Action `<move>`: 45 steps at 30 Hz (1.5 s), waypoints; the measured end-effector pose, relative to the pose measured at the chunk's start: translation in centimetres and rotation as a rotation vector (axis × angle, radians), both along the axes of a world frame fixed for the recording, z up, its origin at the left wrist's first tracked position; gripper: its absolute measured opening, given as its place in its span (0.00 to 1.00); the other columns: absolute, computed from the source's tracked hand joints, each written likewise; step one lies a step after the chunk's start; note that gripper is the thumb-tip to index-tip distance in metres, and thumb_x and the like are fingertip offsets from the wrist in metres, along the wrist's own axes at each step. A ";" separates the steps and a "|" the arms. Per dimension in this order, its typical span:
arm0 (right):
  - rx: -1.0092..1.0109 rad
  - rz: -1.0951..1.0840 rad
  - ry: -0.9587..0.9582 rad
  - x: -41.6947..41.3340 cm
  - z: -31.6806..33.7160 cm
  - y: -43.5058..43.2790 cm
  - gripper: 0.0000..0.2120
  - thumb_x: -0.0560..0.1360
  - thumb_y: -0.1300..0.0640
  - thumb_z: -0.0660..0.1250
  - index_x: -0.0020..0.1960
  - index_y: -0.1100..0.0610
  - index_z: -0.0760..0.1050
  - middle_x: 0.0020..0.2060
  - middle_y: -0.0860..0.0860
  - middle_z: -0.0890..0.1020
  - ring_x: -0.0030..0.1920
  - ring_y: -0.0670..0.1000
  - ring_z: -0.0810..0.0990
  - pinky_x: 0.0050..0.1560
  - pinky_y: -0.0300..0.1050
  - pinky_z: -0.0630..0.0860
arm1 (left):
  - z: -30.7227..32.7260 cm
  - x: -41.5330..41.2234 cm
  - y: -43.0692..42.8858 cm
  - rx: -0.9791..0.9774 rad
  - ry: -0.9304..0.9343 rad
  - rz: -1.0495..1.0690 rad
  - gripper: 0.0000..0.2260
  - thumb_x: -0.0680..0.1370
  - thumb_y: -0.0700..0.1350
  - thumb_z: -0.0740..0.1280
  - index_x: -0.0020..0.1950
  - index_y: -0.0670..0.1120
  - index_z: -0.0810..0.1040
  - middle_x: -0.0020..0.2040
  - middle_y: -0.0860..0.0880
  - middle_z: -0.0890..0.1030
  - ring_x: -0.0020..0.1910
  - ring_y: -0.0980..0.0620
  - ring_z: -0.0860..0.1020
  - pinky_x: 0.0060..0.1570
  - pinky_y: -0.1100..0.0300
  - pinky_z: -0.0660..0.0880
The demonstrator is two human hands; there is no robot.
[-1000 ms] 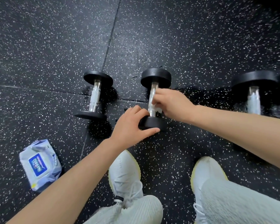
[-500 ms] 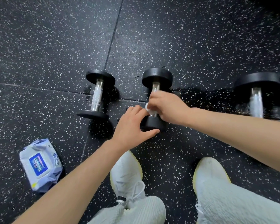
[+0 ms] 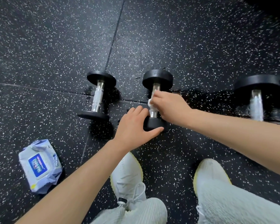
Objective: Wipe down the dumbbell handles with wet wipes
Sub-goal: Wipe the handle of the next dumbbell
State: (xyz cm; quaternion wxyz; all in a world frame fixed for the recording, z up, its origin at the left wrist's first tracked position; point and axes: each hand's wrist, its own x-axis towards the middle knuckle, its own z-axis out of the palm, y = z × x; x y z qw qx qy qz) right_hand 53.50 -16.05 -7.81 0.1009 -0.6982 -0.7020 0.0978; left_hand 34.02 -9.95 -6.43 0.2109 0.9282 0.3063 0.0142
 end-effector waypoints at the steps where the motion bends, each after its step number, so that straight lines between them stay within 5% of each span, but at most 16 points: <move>1: 0.012 0.032 -0.022 0.3 0.1 -0.1 0.14 0.67 0.65 0.71 0.51 0.54 0.80 0.47 0.49 0.77 0.44 0.54 0.78 0.32 0.44 0.65 | -0.1 -0.1 0.0 0.005 -0.003 -0.005 0.25 0.72 0.74 0.65 0.49 0.52 0.72 0.45 0.57 0.69 0.46 0.51 0.69 0.47 0.51 0.74; 7: 0.034 -0.203 -0.127 1.7 0.5 3.2 0.07 0.72 0.64 0.68 0.49 0.57 0.79 0.44 0.53 0.77 0.40 0.59 0.79 0.29 0.46 0.65 | -0.2 -0.1 -0.1 0.034 0.018 -0.009 0.28 0.70 0.77 0.64 0.51 0.54 0.75 0.46 0.56 0.70 0.47 0.51 0.70 0.48 0.50 0.75; 10: 0.056 -0.170 -0.088 0.4 0.1 1.7 0.09 0.69 0.64 0.72 0.48 0.56 0.79 0.44 0.52 0.77 0.34 0.58 0.78 0.28 0.44 0.60 | 0.0 -0.2 0.2 0.043 0.039 0.009 0.30 0.68 0.79 0.64 0.50 0.54 0.75 0.45 0.57 0.71 0.46 0.51 0.71 0.48 0.50 0.75; 15: 0.028 0.035 -0.083 0.1 0.1 0.3 0.11 0.72 0.59 0.73 0.52 0.51 0.80 0.45 0.47 0.77 0.40 0.54 0.80 0.29 0.43 0.62 | 0.1 -0.6 0.9 0.019 0.057 0.029 0.31 0.65 0.80 0.65 0.49 0.55 0.73 0.44 0.57 0.71 0.46 0.52 0.72 0.48 0.49 0.75; 22: 0.046 -0.178 -0.130 0.7 0.9 4.5 0.04 0.76 0.60 0.69 0.50 0.53 0.80 0.42 0.51 0.76 0.35 0.59 0.79 0.28 0.45 0.63 | -0.2 -1.5 1.4 0.020 0.069 0.037 0.33 0.63 0.79 0.68 0.51 0.54 0.73 0.46 0.58 0.73 0.46 0.51 0.73 0.47 0.48 0.75; 29: 0.026 0.139 -0.085 -0.5 0.6 1.3 0.10 0.73 0.58 0.71 0.54 0.51 0.81 0.43 0.47 0.77 0.36 0.55 0.79 0.29 0.43 0.60 | -0.7 -1.8 1.8 0.070 0.043 0.011 0.28 0.66 0.70 0.75 0.51 0.51 0.73 0.47 0.56 0.71 0.47 0.51 0.70 0.45 0.49 0.73; 35: 0.076 -0.168 -0.053 0.9 1.3 4.9 0.04 0.78 0.55 0.68 0.49 0.51 0.82 0.44 0.50 0.77 0.39 0.60 0.80 0.33 0.51 0.76 | -0.3 -1.5 1.7 0.092 0.093 0.008 0.27 0.66 0.70 0.74 0.50 0.51 0.71 0.47 0.56 0.72 0.47 0.50 0.71 0.45 0.49 0.73; 42: 0.026 0.246 0.118 -1.2 0.9 0.5 0.15 0.79 0.50 0.57 0.52 0.49 0.82 0.45 0.46 0.78 0.42 0.53 0.80 0.34 0.48 0.73 | -0.4 -1.8 1.7 0.110 0.059 0.022 0.25 0.67 0.69 0.72 0.51 0.52 0.72 0.47 0.56 0.72 0.46 0.49 0.71 0.43 0.49 0.73; 45: 0.059 0.208 0.085 -0.2 1.2 2.4 0.10 0.78 0.51 0.64 0.51 0.49 0.84 0.43 0.46 0.79 0.43 0.52 0.80 0.34 0.45 0.73 | -0.5 -2.0 1.7 0.106 0.049 0.027 0.26 0.67 0.69 0.72 0.51 0.51 0.72 0.47 0.56 0.72 0.45 0.49 0.71 0.43 0.48 0.74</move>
